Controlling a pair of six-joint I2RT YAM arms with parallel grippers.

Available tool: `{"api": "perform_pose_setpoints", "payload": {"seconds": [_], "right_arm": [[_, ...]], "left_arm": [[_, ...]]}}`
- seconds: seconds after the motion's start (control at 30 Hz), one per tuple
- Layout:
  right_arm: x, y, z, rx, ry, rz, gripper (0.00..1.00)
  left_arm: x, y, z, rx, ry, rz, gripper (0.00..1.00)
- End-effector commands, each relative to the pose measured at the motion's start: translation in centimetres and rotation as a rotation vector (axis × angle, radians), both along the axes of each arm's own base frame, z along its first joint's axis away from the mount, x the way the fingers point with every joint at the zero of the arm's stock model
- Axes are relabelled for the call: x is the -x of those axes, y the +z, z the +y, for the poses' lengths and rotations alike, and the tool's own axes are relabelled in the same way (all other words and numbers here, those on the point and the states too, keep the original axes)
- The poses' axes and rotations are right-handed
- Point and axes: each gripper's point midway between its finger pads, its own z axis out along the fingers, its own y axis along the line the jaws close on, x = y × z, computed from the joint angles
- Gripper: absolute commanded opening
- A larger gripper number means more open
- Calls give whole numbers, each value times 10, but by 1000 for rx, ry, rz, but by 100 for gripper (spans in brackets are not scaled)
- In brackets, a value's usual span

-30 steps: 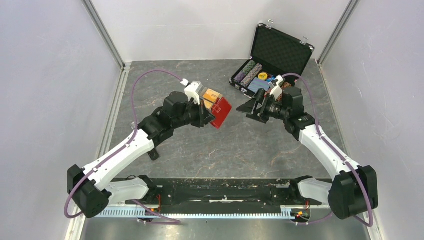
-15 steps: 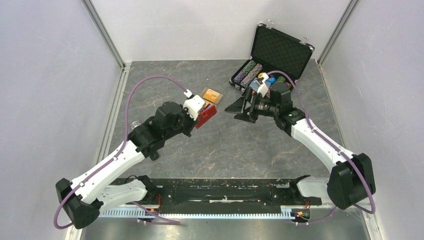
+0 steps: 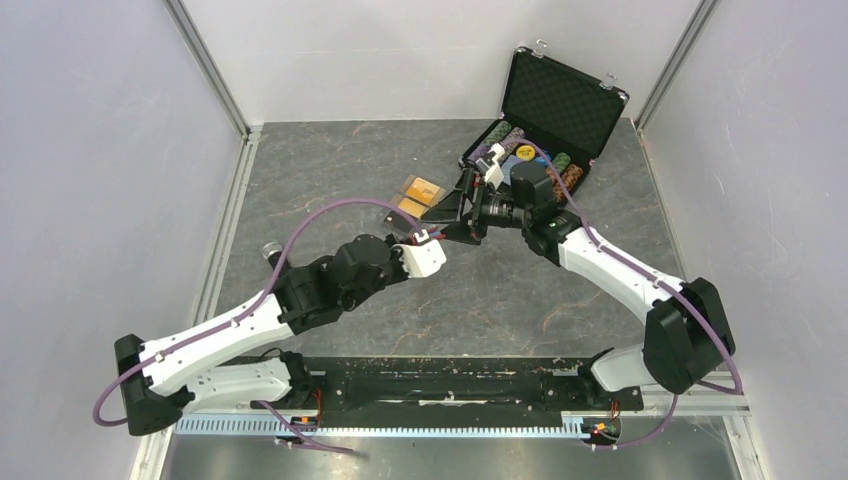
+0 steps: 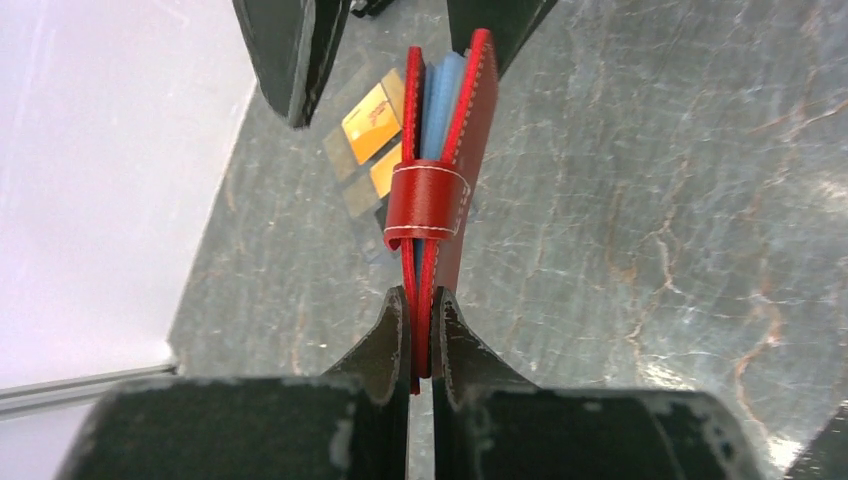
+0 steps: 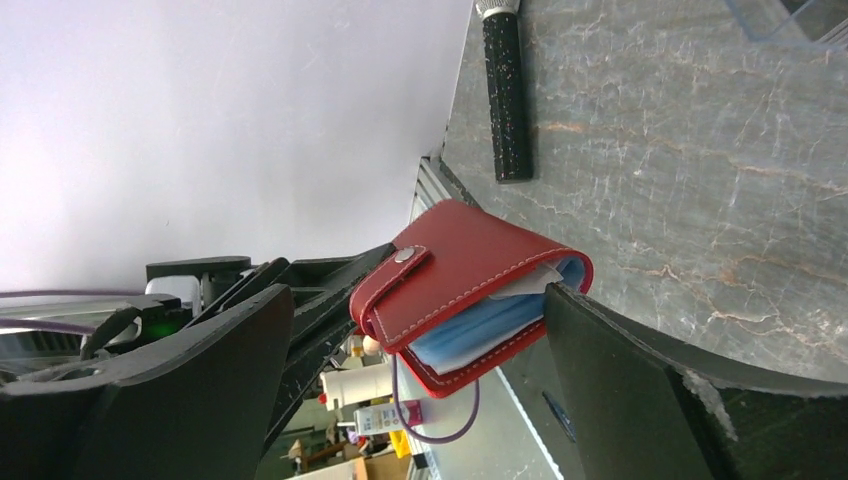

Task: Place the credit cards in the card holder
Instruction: Open the card holder.

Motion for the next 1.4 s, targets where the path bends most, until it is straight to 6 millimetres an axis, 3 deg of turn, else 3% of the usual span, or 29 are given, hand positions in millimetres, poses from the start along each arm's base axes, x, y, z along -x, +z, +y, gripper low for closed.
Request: {"api": "perform_pose_setpoints", "payload": {"seconds": [0.0, 0.17, 0.4, 0.57, 0.77, 0.93, 1.07, 1.13, 1.17, 1.2, 1.27, 1.37], "right_arm": [[4, 13, 16, -55, 43, 20, 98], [5, 5, 17, -28, 48, 47, 94], [13, -29, -2, 169, 42, 45, 97], [16, -27, 2, 150, 76, 59, 98], [11, -8, 14, 21, 75, 62, 98], [12, -6, 23, -14, 86, 83, 92], [12, -1, 29, -38, 100, 85, 68], [12, -2, 28, -34, 99, 82, 41], [12, -4, 28, -26, 96, 78, 29], [12, -7, 27, -15, 97, 78, 14], [12, -13, 25, 6, 90, 69, 0], [10, -20, 21, 43, 81, 38, 0]], "left_arm": [[-12, 25, -5, -63, 8, -163, 2], [-13, 21, -7, -131, 26, -194, 2], [-17, 22, 2, -151, 78, -214, 2], [-14, 23, 1, -172, 51, -230, 2], [-11, 23, -8, -188, 22, -236, 2], [-7, 22, -15, -192, 2, -240, 2], [-3, 18, -19, -209, -7, -242, 3], [-2, 16, -20, -216, -6, -242, 5], [-2, 15, -20, -219, -3, -241, 11], [-2, 14, -20, -219, 1, -240, 23], [-1, 11, -20, -217, 14, -233, 39], [-1, 8, -19, -177, 50, -208, 66]]}}
